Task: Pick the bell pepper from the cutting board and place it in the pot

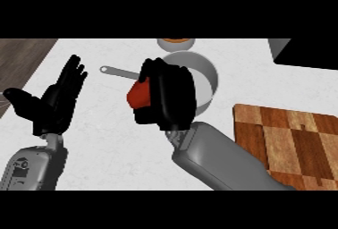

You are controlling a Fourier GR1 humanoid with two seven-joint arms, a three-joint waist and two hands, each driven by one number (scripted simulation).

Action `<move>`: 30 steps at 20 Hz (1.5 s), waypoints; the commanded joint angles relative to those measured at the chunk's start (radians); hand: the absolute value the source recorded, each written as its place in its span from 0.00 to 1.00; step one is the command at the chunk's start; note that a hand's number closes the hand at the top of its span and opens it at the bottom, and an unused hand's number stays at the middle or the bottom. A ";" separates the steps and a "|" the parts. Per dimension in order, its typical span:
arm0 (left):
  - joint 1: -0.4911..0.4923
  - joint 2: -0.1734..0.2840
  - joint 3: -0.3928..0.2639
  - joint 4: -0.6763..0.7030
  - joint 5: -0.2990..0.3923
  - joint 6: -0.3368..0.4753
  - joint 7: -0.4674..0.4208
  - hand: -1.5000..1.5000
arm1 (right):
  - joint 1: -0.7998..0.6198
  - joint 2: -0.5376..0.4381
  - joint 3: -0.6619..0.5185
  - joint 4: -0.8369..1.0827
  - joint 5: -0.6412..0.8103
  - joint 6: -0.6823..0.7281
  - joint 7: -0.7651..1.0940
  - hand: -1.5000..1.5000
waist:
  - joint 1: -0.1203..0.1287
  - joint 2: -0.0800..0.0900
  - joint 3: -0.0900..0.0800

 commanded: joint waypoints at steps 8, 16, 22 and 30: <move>-0.030 -0.012 0.019 0.052 -0.005 0.011 -0.048 0.50 | -0.257 0.001 0.133 0.054 0.040 -0.164 0.478 1.00 | -0.024 0.022 0.001; -0.024 0.006 0.031 0.026 0.011 -0.007 -0.031 0.50 | -0.226 0.001 0.081 0.178 -0.005 -0.380 0.412 1.00 | -0.025 0.034 0.004; -0.023 -0.015 0.019 0.041 -0.025 0.030 -0.040 0.50 | -0.306 0.001 0.146 0.482 0.170 -0.202 0.438 1.00 | -0.060 0.030 0.003; 0.012 0.037 0.044 -0.059 0.022 -0.029 0.002 0.50 | -0.290 0.001 0.132 0.682 0.068 -0.315 0.354 1.00 | -0.025 0.035 0.005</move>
